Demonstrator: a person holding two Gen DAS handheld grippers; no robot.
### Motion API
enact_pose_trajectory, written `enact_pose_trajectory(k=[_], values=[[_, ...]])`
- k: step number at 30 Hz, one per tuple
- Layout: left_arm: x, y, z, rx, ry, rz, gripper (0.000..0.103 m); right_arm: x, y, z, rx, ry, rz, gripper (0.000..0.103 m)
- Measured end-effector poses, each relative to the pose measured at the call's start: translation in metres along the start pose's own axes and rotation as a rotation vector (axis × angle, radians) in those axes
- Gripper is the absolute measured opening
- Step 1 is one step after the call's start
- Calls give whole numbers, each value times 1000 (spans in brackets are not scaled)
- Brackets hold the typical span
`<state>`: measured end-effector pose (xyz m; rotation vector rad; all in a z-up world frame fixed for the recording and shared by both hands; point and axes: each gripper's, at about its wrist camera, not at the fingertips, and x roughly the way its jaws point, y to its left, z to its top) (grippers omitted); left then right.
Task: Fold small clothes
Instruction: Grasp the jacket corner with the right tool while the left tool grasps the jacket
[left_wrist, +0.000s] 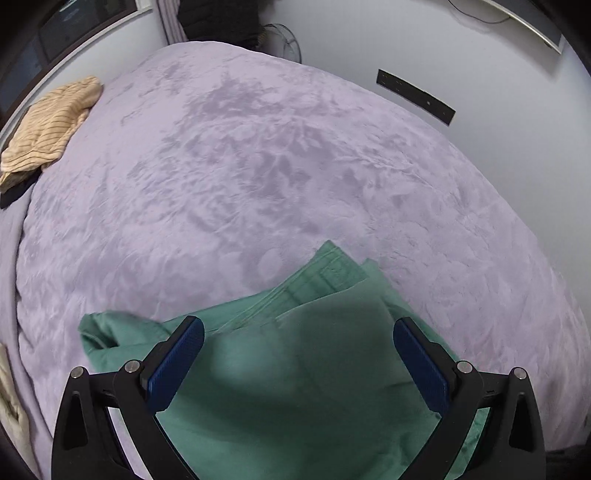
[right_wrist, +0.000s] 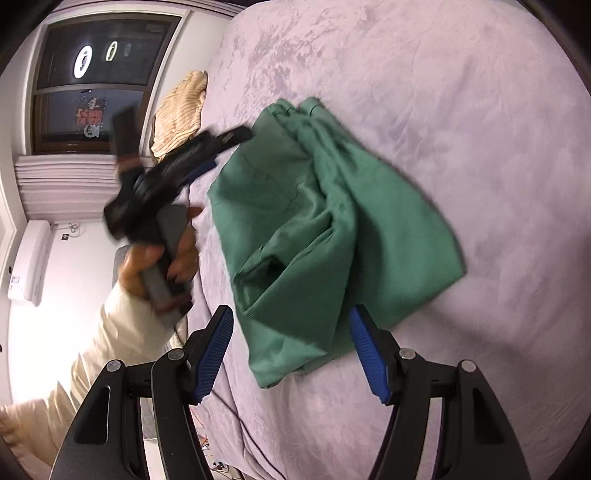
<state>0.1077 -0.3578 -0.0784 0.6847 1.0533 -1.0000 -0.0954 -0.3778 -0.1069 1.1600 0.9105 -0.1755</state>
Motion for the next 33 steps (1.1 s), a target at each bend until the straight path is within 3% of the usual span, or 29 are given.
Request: enact_pose_trajectory(k=[2,4,5,6,7,8,9,14,18,22,26,31,33], values=[[15,-10,1,14,29,4,102,6,6,-6,-10,-11,-24,70],[27,-13,-1,15,49,-14,78,11,7,-7,-25,-23,-73,70],[31,-13,-2,4,62,-46,55,14,6,-5,-28,-26,-93,69],[32,-14,-4,-5,66,-77,34,19,3,0,-23,-35,-111,60],[31,-17,-5,-5,61,-80,29,24,1,6,-18,-40,-109,39],[26,-19,-6,0,44,-71,23,28,-1,10,-12,-31,-102,4],[20,-20,-5,-1,28,-62,13,29,1,15,-14,-42,-102,4],[-13,14,9,-103,-74,-87,12,-6,25,14,-136,-160,-97,3],[7,23,20,-153,-52,-62,12,-11,-10,8,-18,-186,-121,3],[37,17,21,-199,-41,53,12,2,-57,-1,133,-155,-119,3],[25,40,32,-327,-67,115,12,0,-65,-11,176,-139,-90,3],[-19,59,22,-305,-92,78,13,-17,-60,-10,154,-110,-39,10],[-33,62,6,-289,-90,76,13,-25,-52,-5,115,-134,-26,29]])
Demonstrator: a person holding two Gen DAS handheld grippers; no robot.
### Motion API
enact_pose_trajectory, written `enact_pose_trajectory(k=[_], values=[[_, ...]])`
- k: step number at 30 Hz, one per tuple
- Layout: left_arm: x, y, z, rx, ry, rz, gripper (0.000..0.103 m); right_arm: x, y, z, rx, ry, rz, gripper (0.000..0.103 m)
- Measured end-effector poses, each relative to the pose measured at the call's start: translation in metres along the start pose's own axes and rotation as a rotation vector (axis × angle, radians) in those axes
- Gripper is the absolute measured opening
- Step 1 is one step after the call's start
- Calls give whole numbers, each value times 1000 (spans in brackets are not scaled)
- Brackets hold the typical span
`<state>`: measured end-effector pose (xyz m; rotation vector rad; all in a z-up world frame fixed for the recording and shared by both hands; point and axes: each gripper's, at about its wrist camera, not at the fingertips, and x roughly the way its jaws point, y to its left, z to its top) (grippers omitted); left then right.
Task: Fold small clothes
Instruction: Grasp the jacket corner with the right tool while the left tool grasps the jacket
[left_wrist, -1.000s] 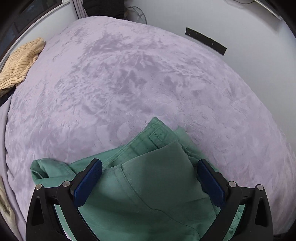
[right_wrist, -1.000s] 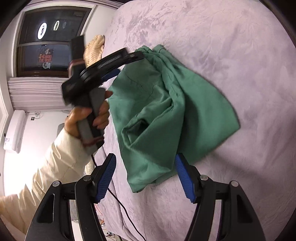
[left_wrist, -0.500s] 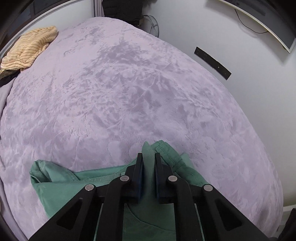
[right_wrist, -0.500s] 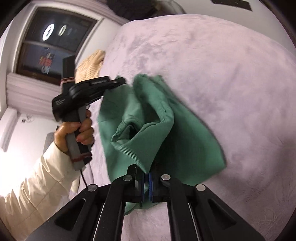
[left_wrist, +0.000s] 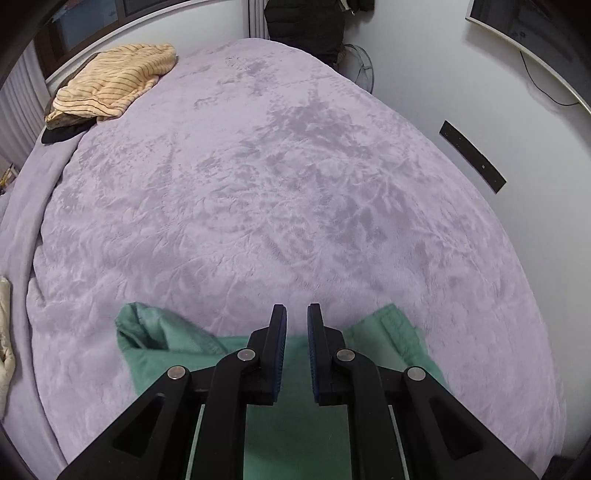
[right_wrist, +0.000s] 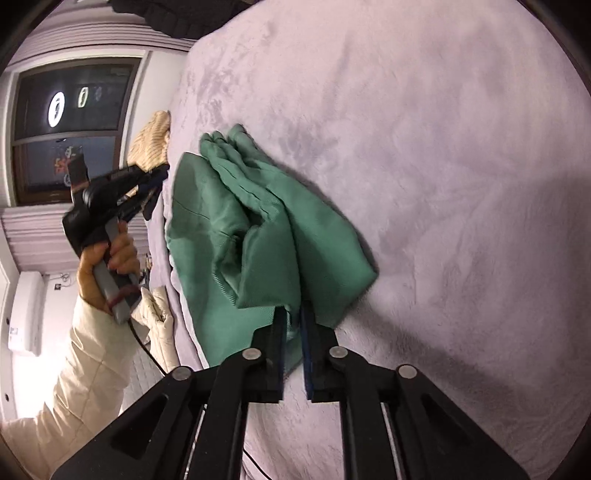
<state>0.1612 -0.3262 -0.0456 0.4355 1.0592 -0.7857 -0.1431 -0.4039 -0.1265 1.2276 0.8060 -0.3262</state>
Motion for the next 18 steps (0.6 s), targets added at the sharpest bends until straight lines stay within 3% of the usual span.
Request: enact_pose_trajectory(k=[1,2,4,5,6,7,10,13,16,18], values=[[-6,4,-9,5,6,1,13,-1,5,4,-20,-4,10,38],[-12,8,-20,8,14,5,13,5,9,11,-37,-2,14,55],[-23,16,-43,-7,27,5,13,11,20,15,-75,13,15,55],[-28,19,-54,-20,35,-2,13,12,21,17,-85,10,7,39],[-33,22,-69,-36,48,-10,13,14,23,18,-84,6,-7,12],[-37,24,-84,-47,60,-14,13,14,22,18,-70,-1,-20,8],[-45,26,-127,-79,93,-13,13,6,13,8,11,-57,-30,4],[-38,23,-176,-97,162,-30,13,6,-12,-10,108,-58,-80,4],[-34,10,-206,-12,102,36,13,11,-40,-20,214,-3,-85,5],[-36,8,-209,-4,88,59,13,-2,-34,-18,179,5,-157,8]])
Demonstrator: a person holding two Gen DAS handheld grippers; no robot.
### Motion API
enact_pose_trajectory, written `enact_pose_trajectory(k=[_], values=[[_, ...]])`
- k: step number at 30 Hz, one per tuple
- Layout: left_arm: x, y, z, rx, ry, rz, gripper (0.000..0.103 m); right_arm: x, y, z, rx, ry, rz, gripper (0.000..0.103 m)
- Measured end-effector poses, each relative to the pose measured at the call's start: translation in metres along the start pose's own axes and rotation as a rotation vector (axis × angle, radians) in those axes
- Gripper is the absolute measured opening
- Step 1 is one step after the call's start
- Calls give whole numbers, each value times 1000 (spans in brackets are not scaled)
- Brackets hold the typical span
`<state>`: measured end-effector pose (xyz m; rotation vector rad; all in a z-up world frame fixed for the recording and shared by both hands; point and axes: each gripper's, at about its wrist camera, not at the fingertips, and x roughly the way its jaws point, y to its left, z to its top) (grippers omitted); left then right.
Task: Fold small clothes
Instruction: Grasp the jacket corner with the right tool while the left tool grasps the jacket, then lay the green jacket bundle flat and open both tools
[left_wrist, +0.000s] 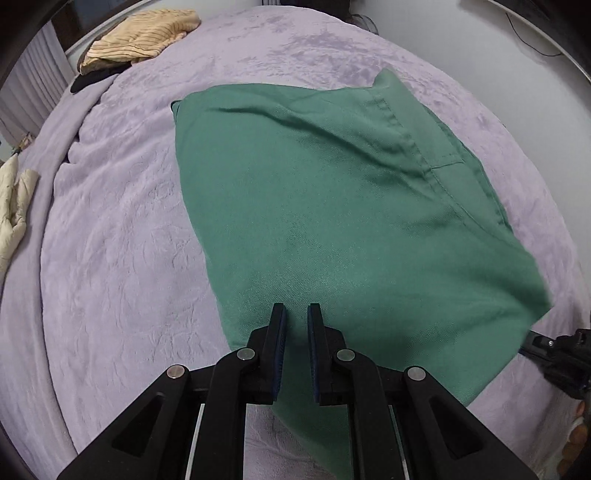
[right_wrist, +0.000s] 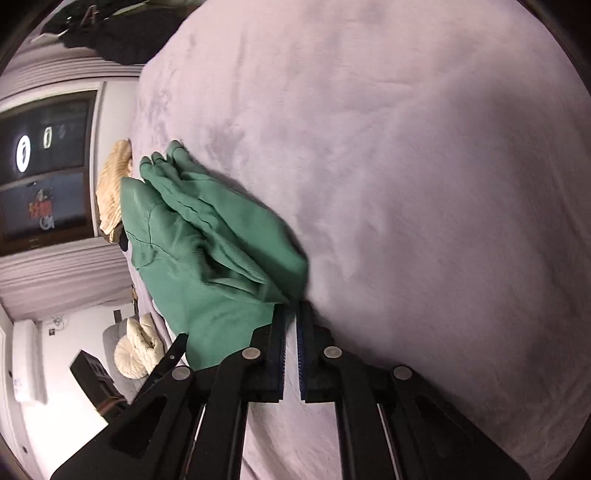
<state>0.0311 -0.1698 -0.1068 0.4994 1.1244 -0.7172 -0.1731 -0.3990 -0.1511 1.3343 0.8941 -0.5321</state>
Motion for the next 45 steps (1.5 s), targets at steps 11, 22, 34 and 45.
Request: enact_pose_trajectory(k=[11,22,34,45], values=[[-11,12,-7,-130,5,-52,13,0,195,60,-685,-47,-9,65],[-8,12,-11,-174,-4,-38,13,129,256,61,-996,104,-203,5],[-17,24,-13,-193,25,-67,13,62,192,106,-778,23,-218,3],[-21,15,-33,-158,61,-38,21,33,119,14,-820,137,-302,1]])
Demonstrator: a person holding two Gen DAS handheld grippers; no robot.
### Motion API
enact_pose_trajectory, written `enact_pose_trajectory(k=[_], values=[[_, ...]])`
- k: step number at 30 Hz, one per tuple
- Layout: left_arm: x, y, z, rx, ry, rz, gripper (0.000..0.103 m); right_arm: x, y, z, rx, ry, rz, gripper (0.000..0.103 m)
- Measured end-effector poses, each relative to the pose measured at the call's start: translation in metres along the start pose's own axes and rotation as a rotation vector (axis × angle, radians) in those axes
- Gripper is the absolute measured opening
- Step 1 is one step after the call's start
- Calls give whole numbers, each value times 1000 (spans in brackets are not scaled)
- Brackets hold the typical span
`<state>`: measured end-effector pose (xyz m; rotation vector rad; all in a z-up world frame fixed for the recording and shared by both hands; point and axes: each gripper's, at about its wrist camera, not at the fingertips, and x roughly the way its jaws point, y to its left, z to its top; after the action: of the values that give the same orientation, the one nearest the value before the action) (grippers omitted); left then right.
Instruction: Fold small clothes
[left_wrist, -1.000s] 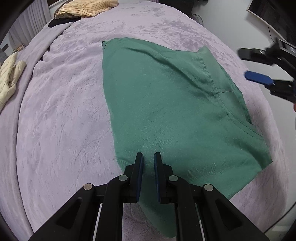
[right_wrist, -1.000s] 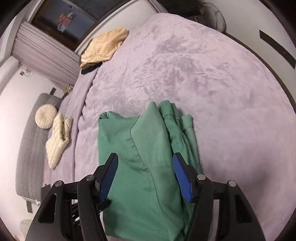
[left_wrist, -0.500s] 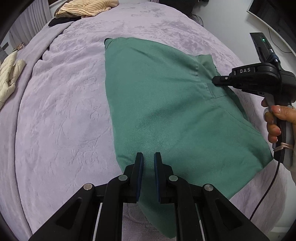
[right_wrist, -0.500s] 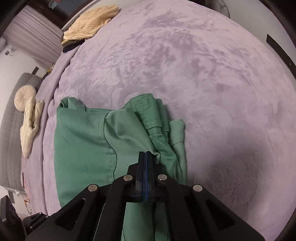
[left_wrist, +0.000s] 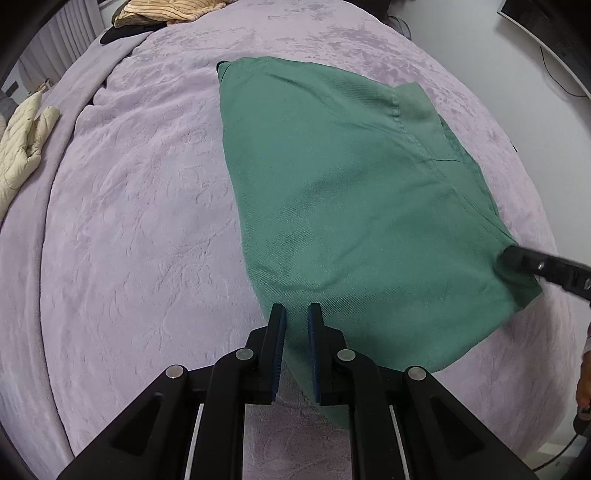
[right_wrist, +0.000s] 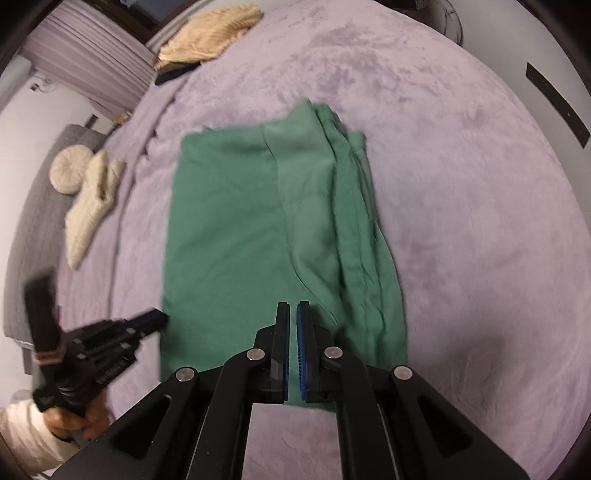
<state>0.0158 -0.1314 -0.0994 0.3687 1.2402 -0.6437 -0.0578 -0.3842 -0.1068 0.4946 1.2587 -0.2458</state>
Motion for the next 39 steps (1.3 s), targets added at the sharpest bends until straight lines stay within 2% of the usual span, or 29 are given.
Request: enact_pose_trajectory(k=[1,2,3,4,7,17,23,24,25,26,28,29,30,32,37,39], values=[[0,0,-1,-2,9,7,30,8,-12,-6,47,23,7,0],[-2,3,-1,-16,18,11,51,12,-25,-12,124,38,34,0],[-4,6,-1,-30,22,6,60,10,-32,-16,175,28,64,0],[-7,9,-3,-38,23,-3,60,4,-36,-18,208,11,86,0],[-11,15,-10,-35,41,1,60,-13,-30,-24,196,-13,75,3],[-30,21,-25,-46,85,13,60,-39,-9,-46,235,2,82,3],[-41,27,-35,-63,98,-7,60,-46,13,-57,202,16,88,3],[-43,29,-36,-69,96,-13,67,-46,16,-59,199,19,90,3],[-45,29,-37,-73,95,-16,79,-47,19,-59,197,21,92,4],[-47,30,-39,-77,89,-13,103,-47,21,-59,195,24,92,4],[-53,32,-40,-74,67,-6,103,-47,26,-61,192,30,93,9],[-54,32,-40,-71,69,-9,103,-47,29,-62,189,32,91,17],[-55,32,-41,-73,70,-11,103,-48,31,-62,185,35,87,34],[-56,34,-40,-82,69,-6,103,-49,35,-63,176,35,79,57],[-57,41,-36,-124,62,40,103,-50,46,-62,138,48,70,57],[-56,45,-34,-145,60,49,103,-50,52,-63,115,53,61,62]])
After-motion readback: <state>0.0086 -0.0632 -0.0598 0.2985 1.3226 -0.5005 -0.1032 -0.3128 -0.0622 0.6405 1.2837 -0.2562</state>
